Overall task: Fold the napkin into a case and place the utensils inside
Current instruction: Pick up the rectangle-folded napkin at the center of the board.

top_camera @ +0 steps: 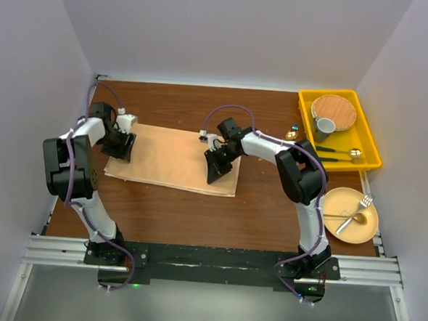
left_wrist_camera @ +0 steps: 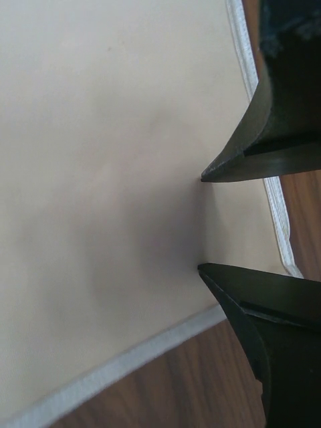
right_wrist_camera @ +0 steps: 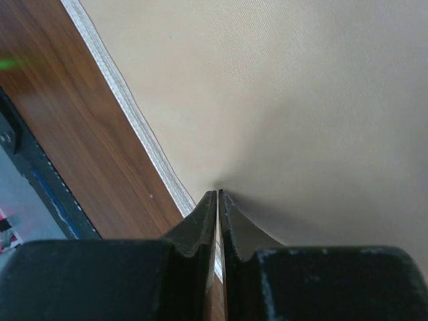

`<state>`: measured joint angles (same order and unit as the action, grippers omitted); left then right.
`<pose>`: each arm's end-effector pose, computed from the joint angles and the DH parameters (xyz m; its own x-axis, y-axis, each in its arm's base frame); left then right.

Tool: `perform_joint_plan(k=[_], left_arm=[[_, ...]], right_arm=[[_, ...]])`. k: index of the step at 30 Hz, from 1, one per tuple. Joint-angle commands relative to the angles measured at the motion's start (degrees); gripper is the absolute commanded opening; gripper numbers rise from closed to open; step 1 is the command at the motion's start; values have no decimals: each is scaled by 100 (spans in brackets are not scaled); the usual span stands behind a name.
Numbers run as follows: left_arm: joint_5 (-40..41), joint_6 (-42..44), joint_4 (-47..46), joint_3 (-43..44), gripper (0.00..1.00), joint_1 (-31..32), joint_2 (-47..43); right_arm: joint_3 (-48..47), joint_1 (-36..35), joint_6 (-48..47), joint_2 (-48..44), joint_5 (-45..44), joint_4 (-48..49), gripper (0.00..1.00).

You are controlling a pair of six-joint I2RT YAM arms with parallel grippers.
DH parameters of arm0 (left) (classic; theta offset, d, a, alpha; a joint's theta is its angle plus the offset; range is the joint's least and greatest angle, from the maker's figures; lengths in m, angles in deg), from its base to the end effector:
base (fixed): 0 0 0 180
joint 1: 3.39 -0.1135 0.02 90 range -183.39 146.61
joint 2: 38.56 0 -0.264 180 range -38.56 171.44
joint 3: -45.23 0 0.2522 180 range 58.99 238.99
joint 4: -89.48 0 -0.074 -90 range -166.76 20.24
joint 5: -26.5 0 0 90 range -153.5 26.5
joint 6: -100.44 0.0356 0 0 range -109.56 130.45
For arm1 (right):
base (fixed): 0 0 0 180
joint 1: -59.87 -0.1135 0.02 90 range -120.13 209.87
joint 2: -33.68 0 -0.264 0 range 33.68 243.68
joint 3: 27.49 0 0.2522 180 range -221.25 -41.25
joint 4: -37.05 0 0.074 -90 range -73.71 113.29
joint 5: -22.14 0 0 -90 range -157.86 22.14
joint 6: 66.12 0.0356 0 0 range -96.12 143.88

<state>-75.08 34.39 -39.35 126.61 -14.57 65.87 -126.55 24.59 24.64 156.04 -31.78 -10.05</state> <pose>0.3423 0.0604 0.1657 -0.9181 0.2239 -0.3269 0.2586 0.9637 -0.0661 0.3368 0.2640 0.1399 -0.7773 -0.5368 -0.3281 -0.6178 0.5528 0.5592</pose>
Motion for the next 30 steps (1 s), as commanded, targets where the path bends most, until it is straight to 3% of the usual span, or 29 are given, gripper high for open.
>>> perform_joint_plan(k=[1, 5, 16, 25, 30], left_arm=[[-476, 207, 109, 681, 63, -340, 26], [-644, 102, 91, 964, 68, -499, -150], [-969, -382, 153, 1553, 56, -974, 570], [-1057, -478, -137, 1316, 54, -965, 939], [-1023, -373, -322, 1053, 46, -921, 984]], right_arm=[[-566, -189, 469, 112, 347, 294, 11], [-839, -163, 548, -142, 462, 126, 14], [-269, 259, 268, -846, 49, -242, 14], [-22, 830, -5, -890, -285, -550, 14], [232, 830, 152, -820, -312, -393, 13]])
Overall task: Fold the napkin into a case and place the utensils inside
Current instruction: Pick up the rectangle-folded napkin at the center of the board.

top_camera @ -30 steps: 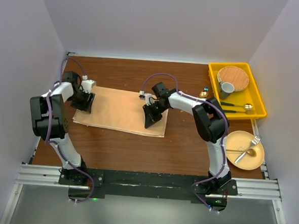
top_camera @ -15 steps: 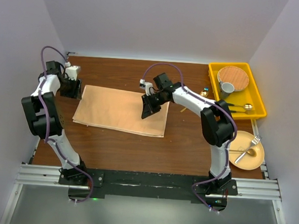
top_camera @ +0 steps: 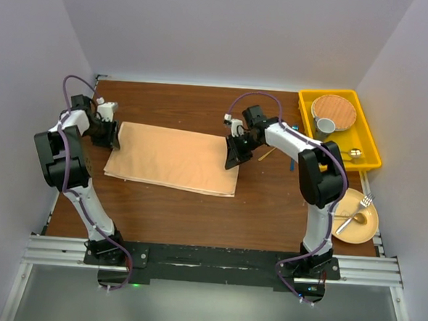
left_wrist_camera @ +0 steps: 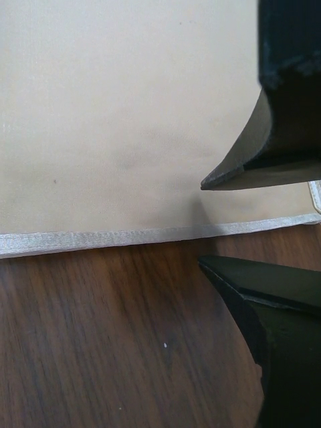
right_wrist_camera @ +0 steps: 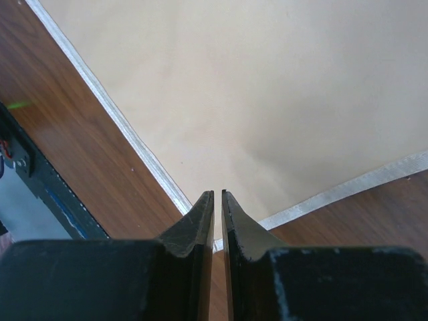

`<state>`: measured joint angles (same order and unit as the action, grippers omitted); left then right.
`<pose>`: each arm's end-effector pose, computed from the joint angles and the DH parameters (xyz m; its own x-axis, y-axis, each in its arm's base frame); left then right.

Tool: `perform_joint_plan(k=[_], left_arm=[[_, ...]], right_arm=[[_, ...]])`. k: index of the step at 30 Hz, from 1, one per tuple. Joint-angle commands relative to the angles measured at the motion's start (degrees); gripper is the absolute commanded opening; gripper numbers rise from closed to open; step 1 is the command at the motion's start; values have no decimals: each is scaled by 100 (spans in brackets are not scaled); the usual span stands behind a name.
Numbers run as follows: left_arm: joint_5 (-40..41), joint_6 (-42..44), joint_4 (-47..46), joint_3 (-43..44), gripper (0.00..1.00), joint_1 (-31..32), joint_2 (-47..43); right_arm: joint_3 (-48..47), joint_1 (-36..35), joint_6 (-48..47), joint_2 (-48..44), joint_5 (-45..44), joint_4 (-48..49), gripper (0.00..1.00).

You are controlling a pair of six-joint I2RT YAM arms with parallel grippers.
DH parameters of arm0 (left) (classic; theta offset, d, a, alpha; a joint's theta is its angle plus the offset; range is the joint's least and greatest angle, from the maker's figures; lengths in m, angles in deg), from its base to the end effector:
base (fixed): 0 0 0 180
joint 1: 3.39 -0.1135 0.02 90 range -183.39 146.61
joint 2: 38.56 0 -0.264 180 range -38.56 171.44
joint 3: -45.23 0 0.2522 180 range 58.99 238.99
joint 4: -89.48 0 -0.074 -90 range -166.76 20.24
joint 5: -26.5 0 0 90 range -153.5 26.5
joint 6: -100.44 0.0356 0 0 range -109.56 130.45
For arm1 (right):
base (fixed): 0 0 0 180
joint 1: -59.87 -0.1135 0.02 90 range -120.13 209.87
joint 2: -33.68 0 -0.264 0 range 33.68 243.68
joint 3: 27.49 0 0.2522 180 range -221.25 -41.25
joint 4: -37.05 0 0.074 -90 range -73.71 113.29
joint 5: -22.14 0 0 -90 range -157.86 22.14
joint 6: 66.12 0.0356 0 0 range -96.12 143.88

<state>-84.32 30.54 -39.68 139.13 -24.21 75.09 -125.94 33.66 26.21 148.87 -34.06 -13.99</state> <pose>0.3774 0.1300 0.1689 -0.9041 -0.0001 -0.4273 0.0947 0.9751 -0.2006 0.3618 0.2002 0.1839 -0.8525 -0.3820 -0.3569 -0.5215 0.6687 0.5299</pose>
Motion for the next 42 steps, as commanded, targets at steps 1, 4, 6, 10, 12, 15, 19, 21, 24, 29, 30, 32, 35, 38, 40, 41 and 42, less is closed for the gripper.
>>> perform_joint_plan(k=[1, 4, 6, 10, 12, 15, 19, 21, 24, 29, 30, 32, 35, 38, 40, 41, 42], left_arm=[[-80, 29, -306, -235, 45, 52, 70], [-1, 82, -368, -376, 40, 69, 53], [34, 117, -394, -507, 37, 69, 26], [69, 143, -482, -683, 37, 95, -53], [104, 144, -517, -806, 37, 148, -62], [192, 144, -640, -982, 34, 227, -123], [272, 143, -755, -1097, 24, 298, -150], [333, 205, -772, -1158, 18, 333, -185], [289, 258, -781, -1167, 6, 342, -316], [-167, 398, -465, -913, 0, 377, -606], [-238, 433, -343, -860, 0, 385, -720], [-474, 495, -176, -650, 0, 421, -817], [-695, 469, 71, -473, 0, 526, -1002], [-783, 399, 185, -429, 0, 701, -1186], [-871, 329, 238, -438, 0, 807, -1309], [-932, 293, 238, -446, 0, 921, -1345], [-985, 258, 247, -455, 0, 991, -1406]], right_arm=[[198, -77, 22, -68, -102, 53, 14], [277, -85, 101, 55, -154, 133, 13], [338, -77, 119, 108, -207, 168, 13], [426, -85, 154, 196, -295, 229, 12], [470, -85, 180, 214, -313, 256, 12], [523, -85, 180, 249, -348, 300, 12], [567, -112, 189, 258, -374, 353, 11], [585, -120, 154, 249, -392, 361, 11], [611, -156, 110, 205, -436, 379, 11], [637, -191, 93, 205, -453, 405, 11], [637, -182, 92, 222, -445, 414, 11], [629, -191, 110, 222, -445, 441, 11], [620, -200, 110, 249, -436, 458, 11], [611, -191, 119, 258, -427, 467, 11], [611, -191, 110, 258, -409, 476, 11], [611, -191, 110, 258, -409, 476, 11], [611, -199, 101, 275, -401, 476, 11]])
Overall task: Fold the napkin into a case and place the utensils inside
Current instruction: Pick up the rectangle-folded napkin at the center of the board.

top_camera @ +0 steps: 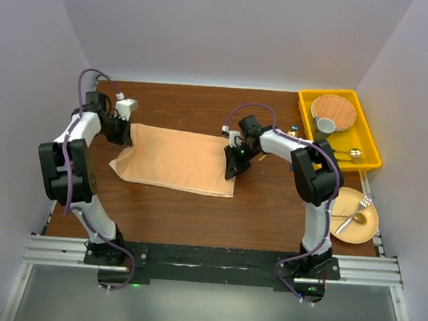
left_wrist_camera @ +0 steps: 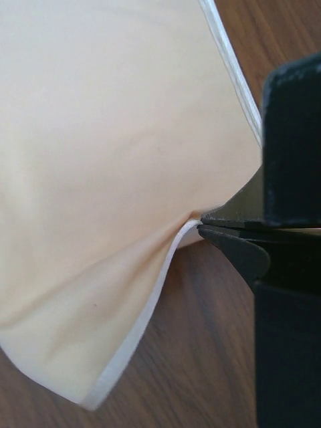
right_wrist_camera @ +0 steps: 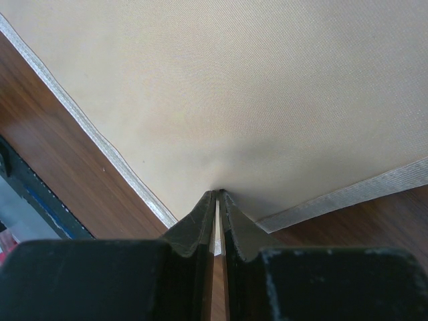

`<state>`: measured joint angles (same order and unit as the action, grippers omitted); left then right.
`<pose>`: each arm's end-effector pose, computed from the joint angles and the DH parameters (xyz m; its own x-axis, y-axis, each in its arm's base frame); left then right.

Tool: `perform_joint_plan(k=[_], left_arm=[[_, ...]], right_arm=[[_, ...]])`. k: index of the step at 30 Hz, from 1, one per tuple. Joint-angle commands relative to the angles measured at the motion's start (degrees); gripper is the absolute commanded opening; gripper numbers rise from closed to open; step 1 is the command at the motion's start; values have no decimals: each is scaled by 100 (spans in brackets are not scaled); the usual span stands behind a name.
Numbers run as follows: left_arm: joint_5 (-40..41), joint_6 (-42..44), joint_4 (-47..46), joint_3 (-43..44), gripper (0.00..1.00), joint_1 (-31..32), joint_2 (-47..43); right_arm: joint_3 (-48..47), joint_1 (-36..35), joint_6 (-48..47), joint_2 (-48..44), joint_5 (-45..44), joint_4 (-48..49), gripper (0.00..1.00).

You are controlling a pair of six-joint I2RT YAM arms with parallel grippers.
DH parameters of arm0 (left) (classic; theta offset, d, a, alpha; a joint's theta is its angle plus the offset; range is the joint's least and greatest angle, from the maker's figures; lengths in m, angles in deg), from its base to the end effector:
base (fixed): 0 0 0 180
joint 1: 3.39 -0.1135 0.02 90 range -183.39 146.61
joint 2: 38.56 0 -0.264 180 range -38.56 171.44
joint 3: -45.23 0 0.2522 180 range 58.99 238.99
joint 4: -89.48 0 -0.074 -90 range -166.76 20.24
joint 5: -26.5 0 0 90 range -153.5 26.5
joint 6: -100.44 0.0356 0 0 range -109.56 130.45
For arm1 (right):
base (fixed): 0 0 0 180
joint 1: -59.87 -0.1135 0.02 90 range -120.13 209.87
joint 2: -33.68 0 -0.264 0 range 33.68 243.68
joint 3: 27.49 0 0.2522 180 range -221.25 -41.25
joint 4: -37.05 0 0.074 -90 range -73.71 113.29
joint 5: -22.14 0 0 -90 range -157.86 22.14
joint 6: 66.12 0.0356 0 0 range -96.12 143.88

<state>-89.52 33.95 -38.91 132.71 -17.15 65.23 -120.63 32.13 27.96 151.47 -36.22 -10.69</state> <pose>0.3581 0.0716 0.2008 -0.8467 0.1617 -0.5069 0.3099 0.9243 -0.2228 0.3488 0.2045 0.1424 -0.8796 -0.3942 -0.2662 -0.4754 0.7095 0.5203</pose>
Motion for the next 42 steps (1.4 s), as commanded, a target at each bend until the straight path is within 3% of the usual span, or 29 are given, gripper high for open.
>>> perform_joint_plan(k=[1, 8, 15, 20, 21, 24, 27, 31, 37, 42], left_arm=[[-509, -179, 179, 187, 0, 364, -438], [-992, -961, -92, 117, 0, 1331, -465], [-1160, -1972, -953, 73, 0, 2193, -105], [-800, -2193, -1192, -24, 0, 1983, -191], [-686, -2088, -1131, -6, 23, 1965, -244], [-781, -1718, -911, 21, 48, 1729, -481], [-1159, -1604, -876, -225, 48, 1124, -815], [-1047, -983, -525, -331, 46, 375, -1053], [-247, -137, -75, -708, 48, 189, -1071], [0, -39, -242, -885, 58, 189, -922]], right_arm=[[80, -38, -74, 24, -184, 137, 11], [-8, -38, -91, 76, -140, 137, 11], [-52, -38, -118, 94, -96, 119, 11], [-34, -38, -135, 59, -79, 137, 11], [-26, -46, -135, 59, -79, 137, 11], [10, -38, -100, 42, -61, 189, 11], [27, -46, -91, 76, -61, 207, 11], [36, -38, -91, 68, -96, 207, 11], [36, -38, -83, 68, -79, 198, 11], [27, -46, -91, 59, -79, 172, 11]])
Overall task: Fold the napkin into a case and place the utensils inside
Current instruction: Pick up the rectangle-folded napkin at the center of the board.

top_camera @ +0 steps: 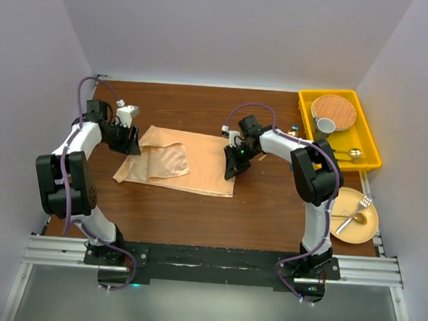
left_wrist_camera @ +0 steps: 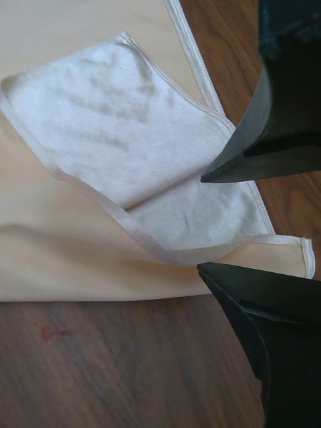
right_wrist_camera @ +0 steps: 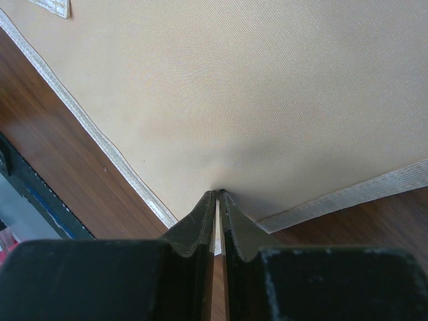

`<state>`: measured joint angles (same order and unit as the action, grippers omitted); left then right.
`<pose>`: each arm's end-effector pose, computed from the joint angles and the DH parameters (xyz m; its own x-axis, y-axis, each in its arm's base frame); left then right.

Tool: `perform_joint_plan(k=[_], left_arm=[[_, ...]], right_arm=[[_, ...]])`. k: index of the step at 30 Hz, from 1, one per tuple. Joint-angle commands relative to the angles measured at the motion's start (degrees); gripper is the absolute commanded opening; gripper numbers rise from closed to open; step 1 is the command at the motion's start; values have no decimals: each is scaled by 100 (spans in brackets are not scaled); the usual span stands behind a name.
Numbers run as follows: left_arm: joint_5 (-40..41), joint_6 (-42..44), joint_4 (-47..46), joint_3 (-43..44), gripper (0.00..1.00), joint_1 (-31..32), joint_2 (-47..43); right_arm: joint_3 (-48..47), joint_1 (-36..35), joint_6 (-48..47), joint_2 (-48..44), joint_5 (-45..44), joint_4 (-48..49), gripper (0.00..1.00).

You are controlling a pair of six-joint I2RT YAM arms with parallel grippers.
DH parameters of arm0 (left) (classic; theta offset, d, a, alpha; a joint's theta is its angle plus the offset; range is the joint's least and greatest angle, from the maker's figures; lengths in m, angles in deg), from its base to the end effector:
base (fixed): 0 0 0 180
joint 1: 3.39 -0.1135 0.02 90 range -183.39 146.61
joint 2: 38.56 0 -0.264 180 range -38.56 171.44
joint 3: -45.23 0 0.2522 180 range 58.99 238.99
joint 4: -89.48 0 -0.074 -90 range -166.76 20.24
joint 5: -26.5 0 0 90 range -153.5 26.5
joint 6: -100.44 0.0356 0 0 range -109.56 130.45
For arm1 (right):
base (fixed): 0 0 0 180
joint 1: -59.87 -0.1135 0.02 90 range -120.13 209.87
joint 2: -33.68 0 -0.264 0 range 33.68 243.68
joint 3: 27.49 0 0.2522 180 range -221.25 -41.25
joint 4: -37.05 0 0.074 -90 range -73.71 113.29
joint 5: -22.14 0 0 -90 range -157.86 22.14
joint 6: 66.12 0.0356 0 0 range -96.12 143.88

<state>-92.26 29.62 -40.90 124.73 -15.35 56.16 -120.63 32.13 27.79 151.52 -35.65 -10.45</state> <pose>0.3262 0.0516 0.2152 -0.8303 0.1185 -0.5446 0.3083 0.9117 -0.2716 0.3490 0.2050 0.1424 -0.8774 -0.3963 -0.2704 -0.4793 0.7017 0.5272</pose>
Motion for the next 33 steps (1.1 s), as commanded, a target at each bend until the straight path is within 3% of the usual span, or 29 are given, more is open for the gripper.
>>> perform_joint_plan(k=[1, 7, 12, 16, 19, 20, 22, 33], left_arm=[[309, 402, -96, -122, 59, 10, -23], [774, 508, -553, -298, 60, 133, 81], [863, 552, -650, -272, 53, 413, 222], [976, 473, -676, -184, 35, 756, 354], [942, 254, -615, 35, 17, 1073, 442], [889, 175, -580, 114, 6, 1135, 468], [749, -106, -510, 404, 0, 1354, 547], [-218, -1171, -342, 1240, 0, 1759, 1163]], right_arm=[[36, -38, -74, 46, -144, 148, 11], [62, -38, -65, 37, -144, 148, 11], [115, -46, -74, 28, -153, 166, 11], [124, -47, -30, 46, -136, 201, 11], [106, -38, -12, 55, -136, 218, 11], [106, -38, -12, 46, -136, 227, 11], [115, -47, -12, 46, -136, 236, 11], [194, -29, 128, 20, -127, 341, 11]])
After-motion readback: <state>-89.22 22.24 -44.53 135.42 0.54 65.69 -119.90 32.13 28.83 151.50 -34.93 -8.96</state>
